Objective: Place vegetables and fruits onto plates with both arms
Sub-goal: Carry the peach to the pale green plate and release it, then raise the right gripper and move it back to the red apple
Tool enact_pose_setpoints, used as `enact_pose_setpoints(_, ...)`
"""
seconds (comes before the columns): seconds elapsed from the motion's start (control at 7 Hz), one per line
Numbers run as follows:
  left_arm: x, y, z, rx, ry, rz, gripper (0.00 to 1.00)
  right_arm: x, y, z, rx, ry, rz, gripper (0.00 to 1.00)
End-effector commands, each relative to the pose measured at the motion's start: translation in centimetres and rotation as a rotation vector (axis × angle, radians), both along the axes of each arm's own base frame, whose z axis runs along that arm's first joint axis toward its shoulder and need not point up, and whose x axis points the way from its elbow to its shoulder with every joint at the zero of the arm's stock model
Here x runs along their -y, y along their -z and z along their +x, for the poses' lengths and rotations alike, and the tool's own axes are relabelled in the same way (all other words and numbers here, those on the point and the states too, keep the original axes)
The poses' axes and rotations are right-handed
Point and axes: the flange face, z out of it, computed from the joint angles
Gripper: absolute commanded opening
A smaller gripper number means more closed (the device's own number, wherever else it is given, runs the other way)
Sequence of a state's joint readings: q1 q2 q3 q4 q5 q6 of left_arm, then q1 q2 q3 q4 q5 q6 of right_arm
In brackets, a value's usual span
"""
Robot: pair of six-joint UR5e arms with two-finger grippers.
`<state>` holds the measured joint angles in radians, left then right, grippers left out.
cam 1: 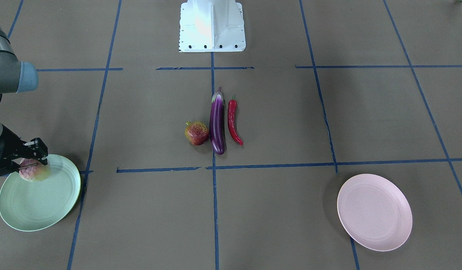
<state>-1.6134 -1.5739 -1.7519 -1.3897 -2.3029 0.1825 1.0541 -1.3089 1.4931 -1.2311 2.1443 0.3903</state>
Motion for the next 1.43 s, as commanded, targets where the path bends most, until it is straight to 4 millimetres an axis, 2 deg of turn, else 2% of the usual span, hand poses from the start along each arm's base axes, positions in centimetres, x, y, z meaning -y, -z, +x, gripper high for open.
enact_pose_setpoints(0.0, -0.1, -0.1, 0.1, 0.000, -0.001, -0.005, 1.00, -0.2, -0.2, 0.0, 0.002, 0.005, -0.001, 1.00)
enact_pose_setpoints(0.14, -0.1, -0.1, 0.1, 0.000, -0.001, -0.005, 1.00, -0.3, 1.5, 0.0, 0.023, 0.006, 0.023, 1.00)
enact_pose_setpoints(0.29, -0.1, -0.1, 0.1, 0.000, 0.000, -0.006, 1.00, -0.5, 5.1, 0.2, 0.056, 0.006, 0.067, 1.00)
enact_pose_setpoints(0.43, -0.1, -0.1, 0.1, 0.000, -0.001, -0.005, 1.00, 0.4, 9.9, -0.3, 0.087, -0.031, 0.061, 1.00)
enact_pose_setpoints(0.57, -0.1, -0.1, 0.1, 0.000, -0.001, -0.006, 1.00, 1.0, 16.0, -2.8, 0.120, -0.096, -0.012, 1.00)
enact_pose_setpoints(0.86, -0.1, -0.3, 0.1, 0.000, -0.001, -0.008, 1.00, -2.5, 25.7, -15.2, 0.169, -0.195, -0.086, 1.00)
enact_pose_setpoints(1.0, -0.1, -0.3, 0.1, 0.000, -0.003, -0.008, 1.00, -4.4, 29.5, -20.9, 0.180, -0.253, -0.093, 1.00)
enact_pose_setpoints(1.14, 0.0, -0.3, 0.4, 0.000, -0.008, -0.009, 1.00, -5.5, 33.2, -26.6, 0.189, -0.295, -0.119, 1.00)
enact_pose_setpoints(1.29, 0.0, -0.3, 0.5, -0.001, -0.010, -0.008, 1.00, -6.8, 35.7, -32.2, 0.166, -0.327, -0.103, 1.00)
